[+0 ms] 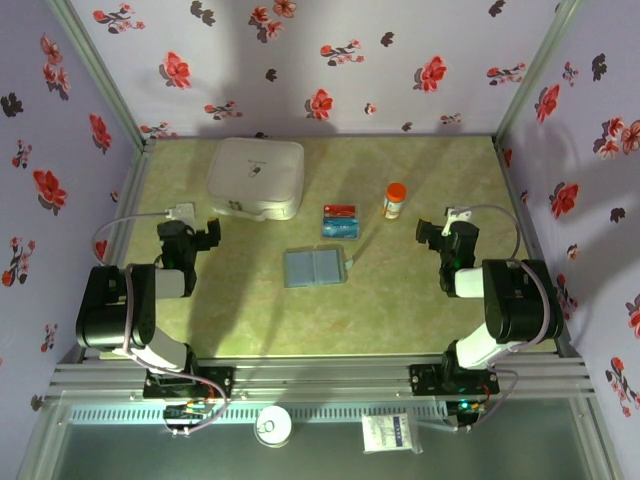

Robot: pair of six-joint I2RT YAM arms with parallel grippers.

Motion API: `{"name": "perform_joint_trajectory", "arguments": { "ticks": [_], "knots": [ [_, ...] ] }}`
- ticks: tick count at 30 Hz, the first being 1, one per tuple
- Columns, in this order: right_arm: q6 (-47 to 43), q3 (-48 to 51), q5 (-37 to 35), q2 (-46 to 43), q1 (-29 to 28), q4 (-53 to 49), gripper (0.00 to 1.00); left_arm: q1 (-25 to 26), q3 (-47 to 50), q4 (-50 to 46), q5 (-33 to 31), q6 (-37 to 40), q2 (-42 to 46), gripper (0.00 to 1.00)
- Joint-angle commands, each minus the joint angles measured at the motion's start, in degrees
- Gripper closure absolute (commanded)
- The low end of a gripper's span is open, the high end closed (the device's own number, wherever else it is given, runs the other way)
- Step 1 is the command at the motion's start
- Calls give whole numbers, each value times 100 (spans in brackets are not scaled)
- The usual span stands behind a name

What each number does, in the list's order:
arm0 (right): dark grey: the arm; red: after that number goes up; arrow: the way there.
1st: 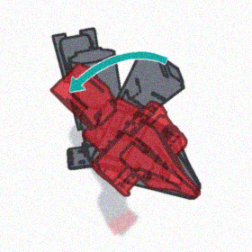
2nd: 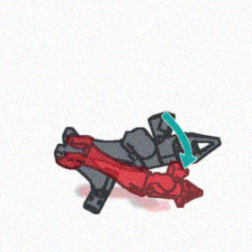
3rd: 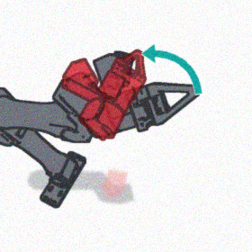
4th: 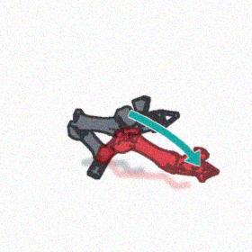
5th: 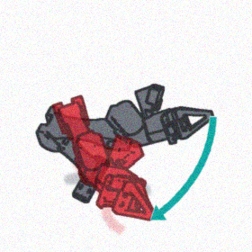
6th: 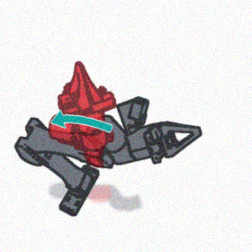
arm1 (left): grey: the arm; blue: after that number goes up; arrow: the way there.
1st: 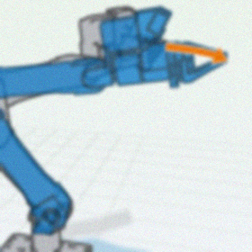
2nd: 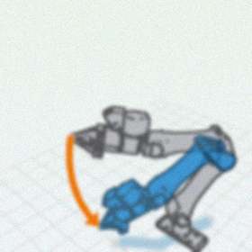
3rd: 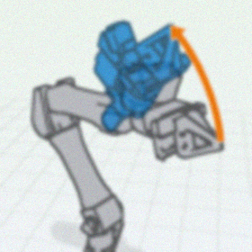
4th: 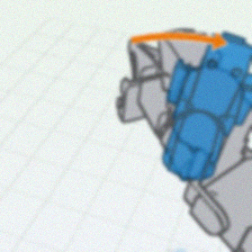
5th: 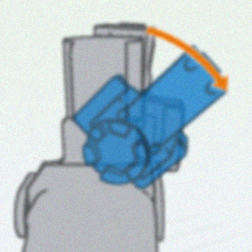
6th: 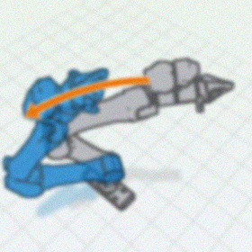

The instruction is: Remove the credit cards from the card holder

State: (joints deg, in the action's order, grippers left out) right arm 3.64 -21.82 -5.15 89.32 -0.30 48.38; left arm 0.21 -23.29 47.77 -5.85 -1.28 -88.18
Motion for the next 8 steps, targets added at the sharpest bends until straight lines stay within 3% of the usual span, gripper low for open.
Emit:
{"name": "perform_joint_trajectory", "arguments": {
  "ticks": [1, 8],
  "knots": [
    [119, -111, -127, -10, 30, 106, 1, -18, 44, 239, 74, 103, -21, 0],
    [115, -89, -94, -26, 30, 127, 1, -17, 44, 241, 71, 95, -27, 0]
  ]
}}
